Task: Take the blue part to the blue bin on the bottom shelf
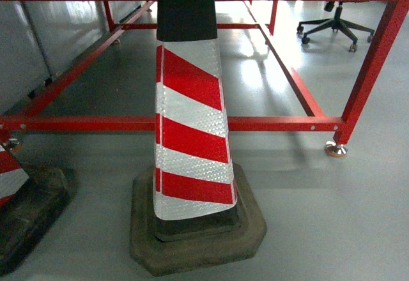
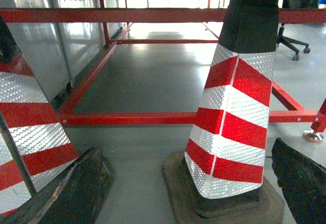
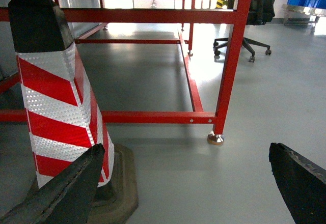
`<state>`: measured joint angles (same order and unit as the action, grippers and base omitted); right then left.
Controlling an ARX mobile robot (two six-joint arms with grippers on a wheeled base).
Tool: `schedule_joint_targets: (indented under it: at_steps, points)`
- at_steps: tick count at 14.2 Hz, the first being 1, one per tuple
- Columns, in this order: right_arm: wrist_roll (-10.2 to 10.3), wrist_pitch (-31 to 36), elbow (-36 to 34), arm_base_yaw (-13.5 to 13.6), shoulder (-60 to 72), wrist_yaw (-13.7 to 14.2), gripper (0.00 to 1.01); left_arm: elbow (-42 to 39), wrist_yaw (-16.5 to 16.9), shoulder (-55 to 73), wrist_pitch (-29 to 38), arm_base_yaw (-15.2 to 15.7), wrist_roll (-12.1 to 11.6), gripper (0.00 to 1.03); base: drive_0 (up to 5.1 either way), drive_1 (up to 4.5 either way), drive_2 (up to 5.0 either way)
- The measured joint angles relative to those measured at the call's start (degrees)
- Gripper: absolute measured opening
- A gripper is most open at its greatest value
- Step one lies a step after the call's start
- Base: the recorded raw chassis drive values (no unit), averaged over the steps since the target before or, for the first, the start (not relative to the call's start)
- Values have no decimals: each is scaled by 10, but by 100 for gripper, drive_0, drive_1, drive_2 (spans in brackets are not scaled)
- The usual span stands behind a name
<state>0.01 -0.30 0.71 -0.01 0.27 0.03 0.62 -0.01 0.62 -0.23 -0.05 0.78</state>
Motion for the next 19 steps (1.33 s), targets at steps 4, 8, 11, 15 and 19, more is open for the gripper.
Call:
schedule_joint_targets:
  at_steps: [4,8,11,15,19]
  points:
    - [0,0,0,0,0,0,98,0,0,0,0,0,0,98,0,0,0]
    - [0,0,0,0,0,0,98,0,0,0,0,0,0,98,0,0,0]
    - [0,0,0,0,0,0,98,0,0,0,0,0,0,98,0,0,0]
    - [0,0,0,0,0,0,98,0,0,0,0,0,0,98,0,0,0]
    - [0,0,0,0,0,0,98,0,0,0,0,0,0,98,0,0,0]
